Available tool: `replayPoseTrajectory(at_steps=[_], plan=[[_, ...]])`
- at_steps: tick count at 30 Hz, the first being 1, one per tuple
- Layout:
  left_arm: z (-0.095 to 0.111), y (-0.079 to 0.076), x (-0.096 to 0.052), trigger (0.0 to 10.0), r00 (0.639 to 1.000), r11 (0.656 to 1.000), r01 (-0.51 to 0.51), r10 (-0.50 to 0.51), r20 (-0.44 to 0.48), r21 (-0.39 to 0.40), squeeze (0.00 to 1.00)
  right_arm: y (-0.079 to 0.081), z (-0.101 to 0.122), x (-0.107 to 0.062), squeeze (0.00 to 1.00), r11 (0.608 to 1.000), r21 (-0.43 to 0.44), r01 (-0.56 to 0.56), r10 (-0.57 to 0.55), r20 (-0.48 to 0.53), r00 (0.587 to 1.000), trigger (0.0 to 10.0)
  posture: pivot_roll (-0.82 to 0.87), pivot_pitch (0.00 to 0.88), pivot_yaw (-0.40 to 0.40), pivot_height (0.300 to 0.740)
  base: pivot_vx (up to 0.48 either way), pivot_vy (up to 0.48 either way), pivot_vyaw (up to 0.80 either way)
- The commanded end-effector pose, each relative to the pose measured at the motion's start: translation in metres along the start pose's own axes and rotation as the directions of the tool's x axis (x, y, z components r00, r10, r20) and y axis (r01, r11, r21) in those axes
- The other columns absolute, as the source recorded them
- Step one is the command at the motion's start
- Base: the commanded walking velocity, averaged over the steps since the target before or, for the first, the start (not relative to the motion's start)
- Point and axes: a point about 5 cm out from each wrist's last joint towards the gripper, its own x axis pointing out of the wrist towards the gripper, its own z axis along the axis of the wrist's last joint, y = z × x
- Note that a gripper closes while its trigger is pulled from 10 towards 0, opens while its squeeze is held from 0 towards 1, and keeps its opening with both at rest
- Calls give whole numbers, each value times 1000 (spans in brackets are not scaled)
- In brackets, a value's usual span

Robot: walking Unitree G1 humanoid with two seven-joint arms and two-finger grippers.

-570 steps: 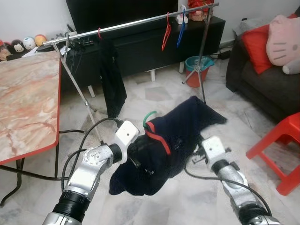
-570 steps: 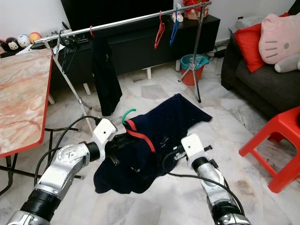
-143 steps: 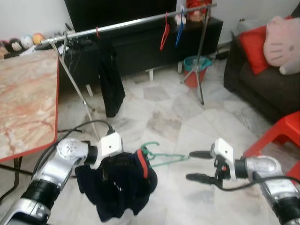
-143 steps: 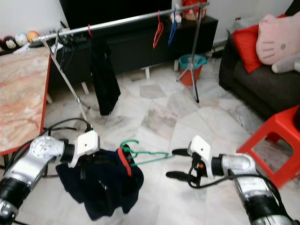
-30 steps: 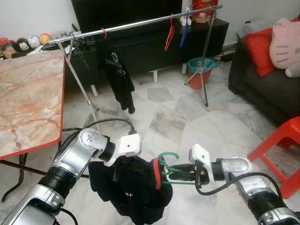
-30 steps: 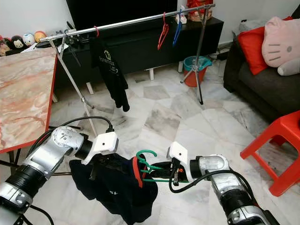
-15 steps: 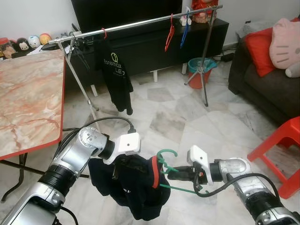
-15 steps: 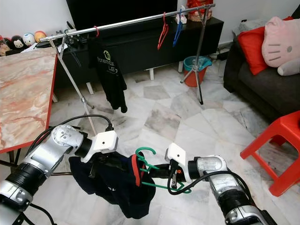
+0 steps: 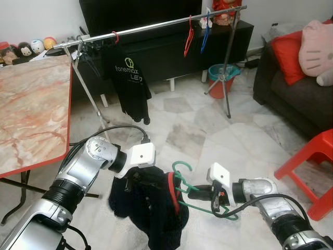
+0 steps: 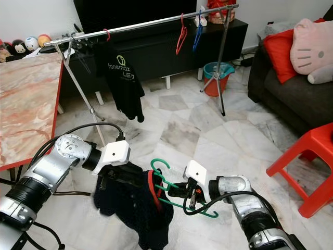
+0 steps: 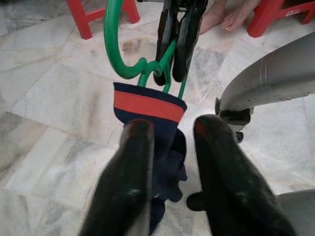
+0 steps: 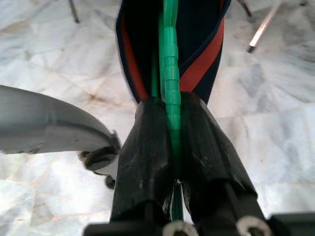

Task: Hang hanger

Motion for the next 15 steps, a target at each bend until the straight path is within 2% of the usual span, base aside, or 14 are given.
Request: replayPoseTrajectory(at_steps=[1,6,9,11,13,14,15], plan=[[6,7,-5,10000,1000,999,-21,21,10,27,1000,-7,16,2,0,998,-52,37,-35,42,998,0,48,0,83,740,0,0,0],[10,12,-6,10000,997,997,-75,74,37,33,1000,-14,17,2,0,986,-55,157,-153,71,986,0,43,0,84,740,0,0,0],[15,21,-8,10000,984,986,-166,163,74,35,1000,-19,17,0,0,971,-62,232,-227,77,971,0,41,0,83,740,0,0,0],[18,27,-9,10000,966,969,-244,239,98,43,1000,-21,17,0,0,960,-61,273,-268,80,960,0,40,0,83,740,0,0,0],[23,37,-13,10000,924,932,-361,356,142,15,1000,-24,15,-2,0,945,-49,323,-318,87,944,0,35,0,81,740,0,0,0],[23,37,-13,10000,924,932,-361,356,142,15,1000,-24,15,-2,0,945,-49,323,-318,87,944,0,35,0,81,740,0,0,0],[25,43,-16,10000,882,896,-444,438,174,-8,0,-26,15,-3,0,928,-42,371,-366,93,926,0,32,0,78,740,0,0,0]])
